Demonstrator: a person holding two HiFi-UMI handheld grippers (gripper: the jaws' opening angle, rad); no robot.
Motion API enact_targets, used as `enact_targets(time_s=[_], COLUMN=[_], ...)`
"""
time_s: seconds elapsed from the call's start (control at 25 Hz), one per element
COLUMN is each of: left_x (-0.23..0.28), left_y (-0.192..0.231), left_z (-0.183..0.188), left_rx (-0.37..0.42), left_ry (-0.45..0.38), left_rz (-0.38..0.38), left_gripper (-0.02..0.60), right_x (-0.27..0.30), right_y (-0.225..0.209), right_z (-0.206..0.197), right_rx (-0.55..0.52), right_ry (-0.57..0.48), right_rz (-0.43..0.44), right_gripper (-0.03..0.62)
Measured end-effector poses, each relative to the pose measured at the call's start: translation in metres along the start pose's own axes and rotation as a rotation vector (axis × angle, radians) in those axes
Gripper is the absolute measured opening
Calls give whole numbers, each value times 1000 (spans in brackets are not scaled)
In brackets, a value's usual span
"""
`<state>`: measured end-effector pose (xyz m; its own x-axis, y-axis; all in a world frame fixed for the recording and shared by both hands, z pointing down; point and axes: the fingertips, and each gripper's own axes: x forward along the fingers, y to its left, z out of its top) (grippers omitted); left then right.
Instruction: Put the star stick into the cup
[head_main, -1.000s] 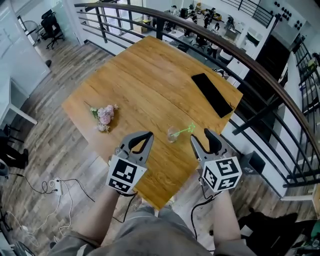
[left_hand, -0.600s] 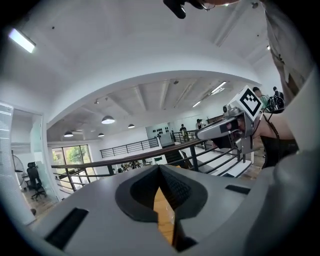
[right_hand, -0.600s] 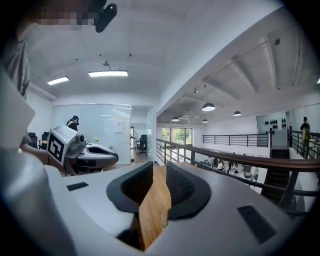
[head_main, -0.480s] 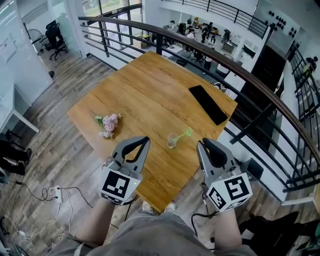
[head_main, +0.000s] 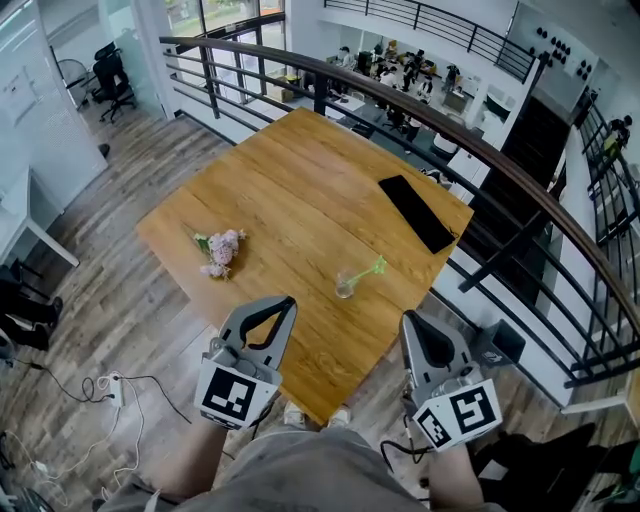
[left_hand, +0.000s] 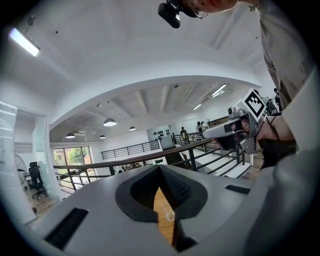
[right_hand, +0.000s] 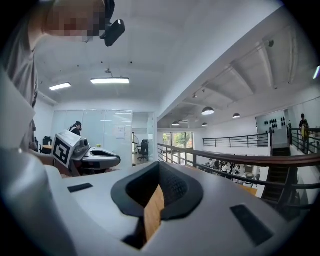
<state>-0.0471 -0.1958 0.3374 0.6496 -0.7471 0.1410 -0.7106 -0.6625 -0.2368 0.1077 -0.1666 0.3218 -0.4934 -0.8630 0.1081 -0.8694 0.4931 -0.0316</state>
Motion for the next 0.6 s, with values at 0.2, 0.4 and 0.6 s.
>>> enact_targets(time_s=[0.2,0.4,0.6], left_x=[-4,-4,-2], left_y=[-6,-4,-6], left_z=[-19,-27,-23], left_rx=[-8,-10,-17], left_ry=[46,57,51], left_rz=[-9,18,-1], left_gripper=[15,15,15], right_x=[-3,-1,2], right_y=[4,11,12], right_z=[-17,-21,-21], right_rx=[20,5,3], right_ry=[45,67,73], right_rz=[13,39,47], right_gripper=[30,29,30])
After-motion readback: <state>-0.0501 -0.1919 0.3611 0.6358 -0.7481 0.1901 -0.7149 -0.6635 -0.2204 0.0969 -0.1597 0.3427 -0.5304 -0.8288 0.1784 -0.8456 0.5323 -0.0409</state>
